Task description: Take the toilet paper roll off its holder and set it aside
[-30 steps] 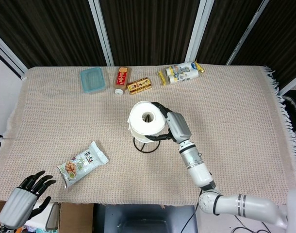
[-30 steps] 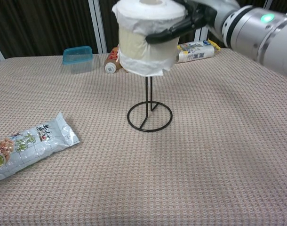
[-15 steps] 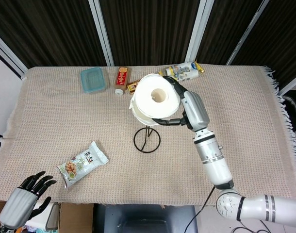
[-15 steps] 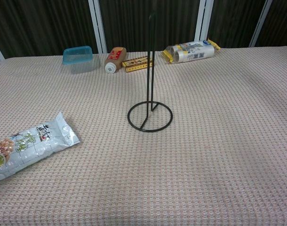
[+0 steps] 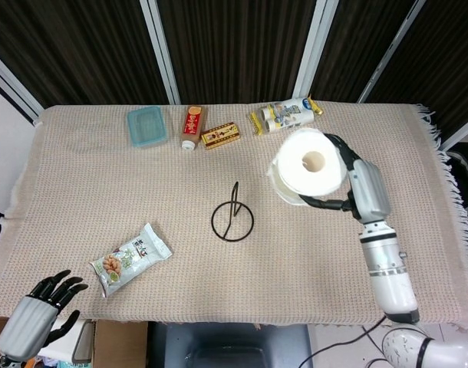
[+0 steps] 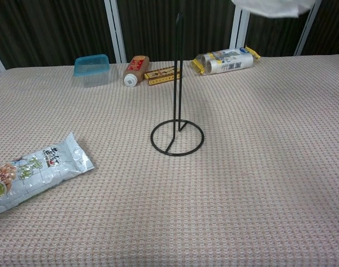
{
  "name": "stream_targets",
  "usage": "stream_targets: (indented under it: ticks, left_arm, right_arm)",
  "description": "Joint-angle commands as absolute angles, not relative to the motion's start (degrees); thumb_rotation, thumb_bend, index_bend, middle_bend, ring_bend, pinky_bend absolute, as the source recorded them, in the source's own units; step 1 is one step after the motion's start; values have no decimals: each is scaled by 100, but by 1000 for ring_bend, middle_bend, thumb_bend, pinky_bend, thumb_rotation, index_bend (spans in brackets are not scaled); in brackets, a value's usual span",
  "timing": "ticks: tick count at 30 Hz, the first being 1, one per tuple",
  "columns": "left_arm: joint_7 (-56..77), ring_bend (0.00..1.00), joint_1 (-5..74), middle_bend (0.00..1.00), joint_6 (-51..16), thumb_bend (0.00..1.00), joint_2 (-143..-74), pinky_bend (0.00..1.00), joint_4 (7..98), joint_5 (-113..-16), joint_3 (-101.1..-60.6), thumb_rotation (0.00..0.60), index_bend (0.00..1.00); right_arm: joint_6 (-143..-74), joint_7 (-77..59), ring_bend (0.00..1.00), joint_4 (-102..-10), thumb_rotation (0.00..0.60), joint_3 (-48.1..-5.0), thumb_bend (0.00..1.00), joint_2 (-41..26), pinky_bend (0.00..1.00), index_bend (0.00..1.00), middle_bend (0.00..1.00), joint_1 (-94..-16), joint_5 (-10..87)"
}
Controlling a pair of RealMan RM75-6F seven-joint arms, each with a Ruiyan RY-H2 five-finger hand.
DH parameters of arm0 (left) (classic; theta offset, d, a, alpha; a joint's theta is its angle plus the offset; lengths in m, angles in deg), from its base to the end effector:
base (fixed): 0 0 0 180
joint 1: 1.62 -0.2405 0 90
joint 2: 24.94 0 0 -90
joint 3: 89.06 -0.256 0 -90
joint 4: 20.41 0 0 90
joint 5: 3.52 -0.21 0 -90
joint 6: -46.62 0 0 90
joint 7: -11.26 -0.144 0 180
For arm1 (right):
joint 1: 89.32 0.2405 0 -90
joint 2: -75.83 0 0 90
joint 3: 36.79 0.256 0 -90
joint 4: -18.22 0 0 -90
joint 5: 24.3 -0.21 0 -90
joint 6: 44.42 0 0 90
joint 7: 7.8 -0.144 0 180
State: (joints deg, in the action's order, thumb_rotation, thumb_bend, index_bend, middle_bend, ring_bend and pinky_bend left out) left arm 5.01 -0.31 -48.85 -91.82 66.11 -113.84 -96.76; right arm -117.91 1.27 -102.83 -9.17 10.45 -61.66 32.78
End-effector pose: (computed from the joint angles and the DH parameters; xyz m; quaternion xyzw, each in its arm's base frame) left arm -0.2827 0.1130 0.1283 -0.7187 -0.2758 -0.4122 0.4874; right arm -0.1145 -0.3087 0.1645 0.4983 -0.4753 0.5825 0.4318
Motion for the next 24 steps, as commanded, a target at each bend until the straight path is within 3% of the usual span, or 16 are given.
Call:
stream_targets:
  ticks: [1,11,14,24]
  left_arm:
    - [488,170,-30,270,-4869,394,-9186,302,6616,-11358,-9668,600,304]
    - [414,171,-32,271,-4832,395,-9200,303,6630,-11327,-9666,600,304]
    - [421,171,-33,271,-4837,395,-9200,304,6624,-11323,-9665,600,305]
    - [442,171,-22,271,-4820,396,-9197,305,6627,-11302,-9662,600,304]
  right_arm:
    - [-11688,-1088,494,-8730,600,-2115,165,896,496,681,524,-6952,4355]
    - [-11390,-2296,457,-6704,600,-2897,165,-28,475,637,523,-7042,5401]
    - [-11239,-2387,410,-6396,600,-3013,165,-185,434,575,508,-7029,5429]
    - [-10489,-2568,81,-6382,600,-3194,124,33,108,165,147,-6933,5216]
